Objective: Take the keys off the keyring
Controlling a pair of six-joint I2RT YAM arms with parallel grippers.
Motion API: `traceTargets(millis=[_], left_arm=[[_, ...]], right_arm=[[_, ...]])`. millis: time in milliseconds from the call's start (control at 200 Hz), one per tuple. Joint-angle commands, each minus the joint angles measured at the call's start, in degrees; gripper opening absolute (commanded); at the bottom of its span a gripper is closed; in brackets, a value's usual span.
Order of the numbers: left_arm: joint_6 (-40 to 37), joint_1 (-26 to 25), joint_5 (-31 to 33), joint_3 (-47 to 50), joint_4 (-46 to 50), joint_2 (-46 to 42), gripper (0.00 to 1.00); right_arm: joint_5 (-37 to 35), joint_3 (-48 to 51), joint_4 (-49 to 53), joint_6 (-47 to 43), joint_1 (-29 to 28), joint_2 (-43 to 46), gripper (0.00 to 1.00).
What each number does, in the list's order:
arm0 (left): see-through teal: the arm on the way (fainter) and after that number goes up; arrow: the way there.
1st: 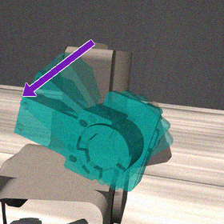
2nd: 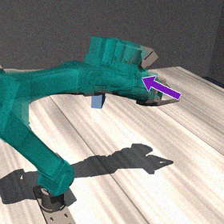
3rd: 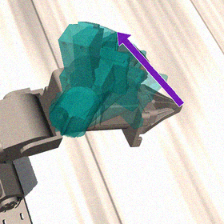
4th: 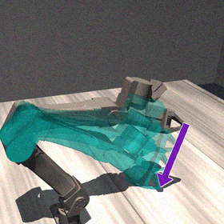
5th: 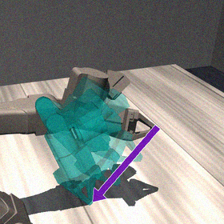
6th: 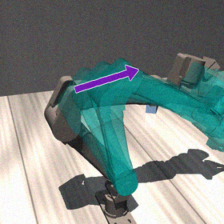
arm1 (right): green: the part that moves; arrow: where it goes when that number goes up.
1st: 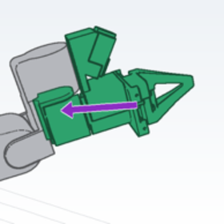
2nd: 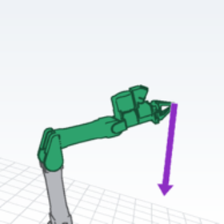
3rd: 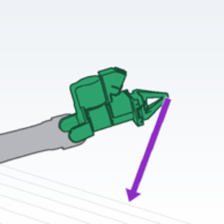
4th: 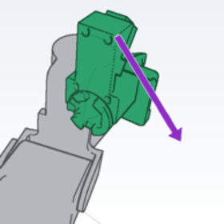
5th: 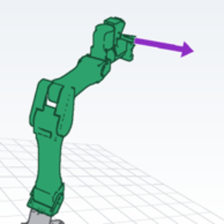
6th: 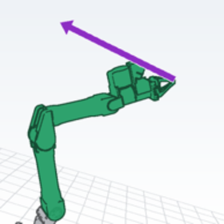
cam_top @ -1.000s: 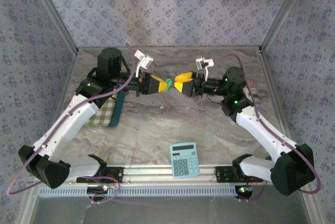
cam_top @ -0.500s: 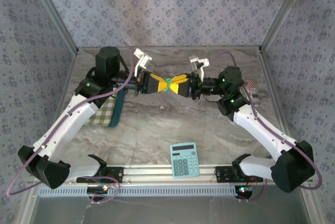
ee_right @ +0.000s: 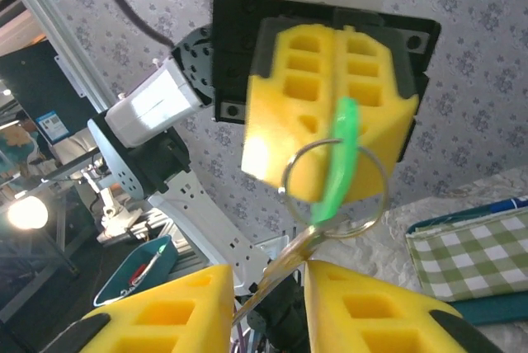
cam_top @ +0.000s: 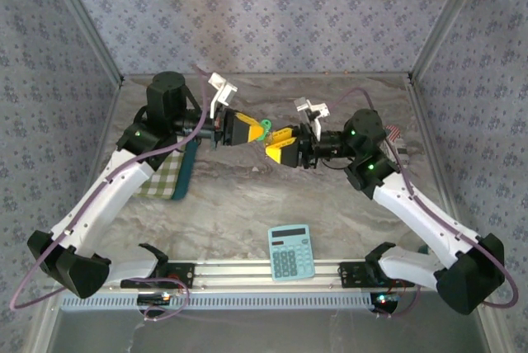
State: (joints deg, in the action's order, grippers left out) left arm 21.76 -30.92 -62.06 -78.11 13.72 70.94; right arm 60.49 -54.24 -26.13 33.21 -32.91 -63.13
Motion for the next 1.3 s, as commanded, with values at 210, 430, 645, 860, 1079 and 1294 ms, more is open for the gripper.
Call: traceTargets(millis=[210, 430, 645, 860, 1079, 1294], left_arm=[[1.4, 0.9, -1.2, -2.4, -4.2, 0.8, 0.00], [2.6, 0.9, -5.2, -3.1, -6.1, 0.9, 0.00], [2.7, 0.8, -8.2, -3.8, -6.8, 1.2, 0.00], [3.1, 0.6, -8.6, -4.6, -7.6, 1.7, 0.00], [3.1, 0.6, -9.0, -5.0, -7.6, 1.6, 0.00], [3.1, 0.2, -9.6, -5.0, -7.6, 1.6, 0.00]], right_arm=[[-1.4, 1.6, -3.3, 1.7, 5.5, 3.8, 0.56], [0.1, 0.2, -10.9, 7.4, 7.1, -0.3, 0.57], [1.4, -1.8, -17.9, 14.0, 7.5, -4.9, 0.56], [3.7, -2.9, -23.8, 17.3, 5.5, -8.1, 0.54], [3.6, -0.8, -27.5, 18.0, 5.7, -6.7, 0.58], [3.7, -0.8, -29.7, 18.4, 5.3, -6.7, 0.64]])
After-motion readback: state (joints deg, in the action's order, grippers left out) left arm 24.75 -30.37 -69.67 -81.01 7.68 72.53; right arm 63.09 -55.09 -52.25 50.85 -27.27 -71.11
